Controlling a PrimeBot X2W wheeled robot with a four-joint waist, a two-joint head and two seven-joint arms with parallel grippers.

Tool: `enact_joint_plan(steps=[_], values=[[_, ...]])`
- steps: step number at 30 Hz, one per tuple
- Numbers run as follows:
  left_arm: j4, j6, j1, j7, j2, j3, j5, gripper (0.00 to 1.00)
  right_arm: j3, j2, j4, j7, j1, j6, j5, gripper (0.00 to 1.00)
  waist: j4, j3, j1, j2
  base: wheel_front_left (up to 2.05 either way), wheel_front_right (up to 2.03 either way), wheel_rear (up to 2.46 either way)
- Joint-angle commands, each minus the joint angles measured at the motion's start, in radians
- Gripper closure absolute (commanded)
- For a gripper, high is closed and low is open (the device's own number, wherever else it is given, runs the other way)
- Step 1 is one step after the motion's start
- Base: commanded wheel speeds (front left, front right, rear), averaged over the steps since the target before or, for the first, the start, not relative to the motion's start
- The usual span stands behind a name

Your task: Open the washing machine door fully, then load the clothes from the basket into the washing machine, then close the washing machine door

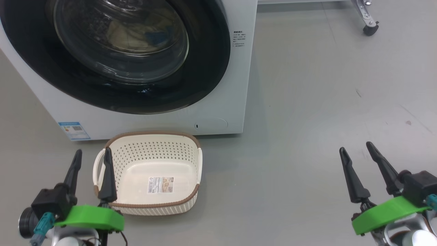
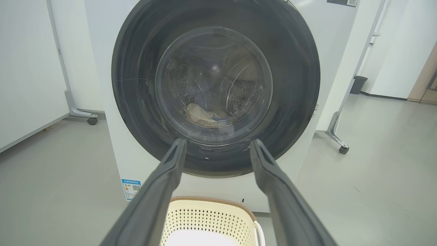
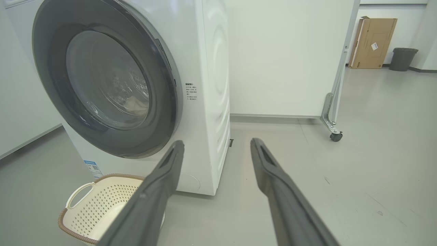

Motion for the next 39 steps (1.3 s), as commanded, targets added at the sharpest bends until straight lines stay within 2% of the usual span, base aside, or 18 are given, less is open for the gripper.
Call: enact_joint_plan(steps=[1,33,34,39], values=[[-0.038,0.007,-0.019,-0.003,0.029,0.039,-0.001,0.0,0.014,-0.006,-0.039,0.001,-0.028,-0.004,0.01,0.0,0.0,0.0,0.0001,-0.0001,0.0,0.0,0.0],[-0.062,0.018,-0.036,-0.022,0.047,0.02,0.008,0.0,0.006,-0.006,-0.029,-0.007,-0.045,-0.004,0.015,0.0,0.01,0.028,0.0001,-0.0001,0.0,0.0,0.0],[-0.027,0.009,0.013,-0.01,0.017,-0.017,0.002,1.0,-0.011,0.002,0.002,0.0,-0.001,0.0,0.009,1.0,0.01,0.028,0.0001,-0.0001,0.0,0.0,0.0],[0.052,0.008,0.054,-0.007,-0.015,-0.036,0.0,1.0,0.001,0.013,0.09,0.0,0.026,0.0,0.011,1.0,0.01,0.028,0.0001,-0.0001,0.0,0.0,0.0]])
